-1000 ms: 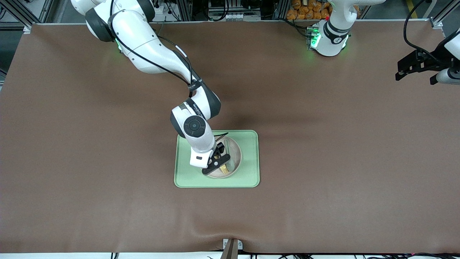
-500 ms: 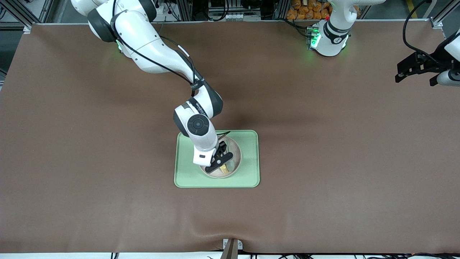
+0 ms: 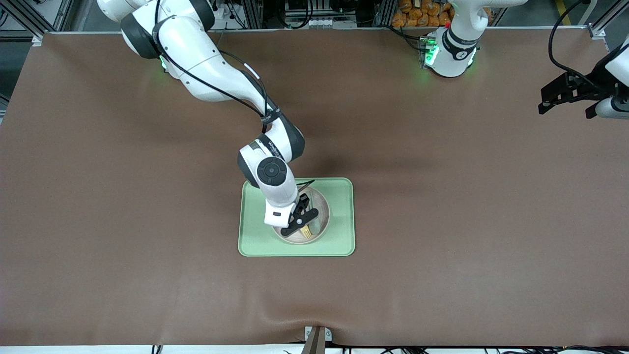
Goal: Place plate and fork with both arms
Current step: 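Close the right gripper on the yellow fork handle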
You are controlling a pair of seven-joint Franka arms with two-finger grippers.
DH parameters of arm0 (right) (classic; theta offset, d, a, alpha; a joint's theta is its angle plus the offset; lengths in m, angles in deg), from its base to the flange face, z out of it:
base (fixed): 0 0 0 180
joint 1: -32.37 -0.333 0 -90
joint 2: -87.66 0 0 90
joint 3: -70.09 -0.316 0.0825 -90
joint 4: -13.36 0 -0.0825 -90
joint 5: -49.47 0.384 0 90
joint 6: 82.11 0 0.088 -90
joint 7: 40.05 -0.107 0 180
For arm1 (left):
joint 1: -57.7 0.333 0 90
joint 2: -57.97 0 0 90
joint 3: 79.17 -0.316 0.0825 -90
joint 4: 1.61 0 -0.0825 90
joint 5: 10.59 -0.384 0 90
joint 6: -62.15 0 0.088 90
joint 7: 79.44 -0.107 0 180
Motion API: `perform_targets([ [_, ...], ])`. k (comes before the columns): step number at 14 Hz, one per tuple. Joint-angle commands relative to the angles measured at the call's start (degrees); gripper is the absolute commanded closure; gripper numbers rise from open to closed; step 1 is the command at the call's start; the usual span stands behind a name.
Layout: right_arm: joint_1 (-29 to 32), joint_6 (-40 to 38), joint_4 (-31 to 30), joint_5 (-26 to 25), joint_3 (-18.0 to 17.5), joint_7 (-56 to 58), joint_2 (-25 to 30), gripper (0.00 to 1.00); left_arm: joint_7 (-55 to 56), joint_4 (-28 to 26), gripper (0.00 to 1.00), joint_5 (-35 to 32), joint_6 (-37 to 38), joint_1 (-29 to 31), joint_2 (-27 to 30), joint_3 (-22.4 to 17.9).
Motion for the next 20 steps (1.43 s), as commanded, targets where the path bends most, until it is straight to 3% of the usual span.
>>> perform_targets([
  [1,-0.31,0.44,0.66,-1.29,0.28,-1.43,-0.75,0.73,1.01,0.71,0.00,-0.40,-0.31,0.16,-0.62,0.33],
  [2,-0.31,0.44,0.75,-1.03,0.28,-1.78,-0.66,0.89,1.01,0.71,0.00,-0.40,-0.31,0.25,-0.62,0.33],
  [7,-0.13,-0.17,1.10,-0.86,0.28,-4.07,-0.13,0.98,1.01,0.62,0.00,-0.40,-0.31,0.43,-0.62,0.33],
  [17,0.83,-4.29,2.06,-0.50,0.19,-4.68,2.94,1.00,0.92,0.62,0.00,-0.40,-0.22,0.52,-0.62,0.33],
  [20,3.55,-4.92,1.63,-0.06,0.19,-5.03,4.34,1.00,0.92,0.71,0.00,-0.66,-0.22,0.43,-0.62,0.33],
])
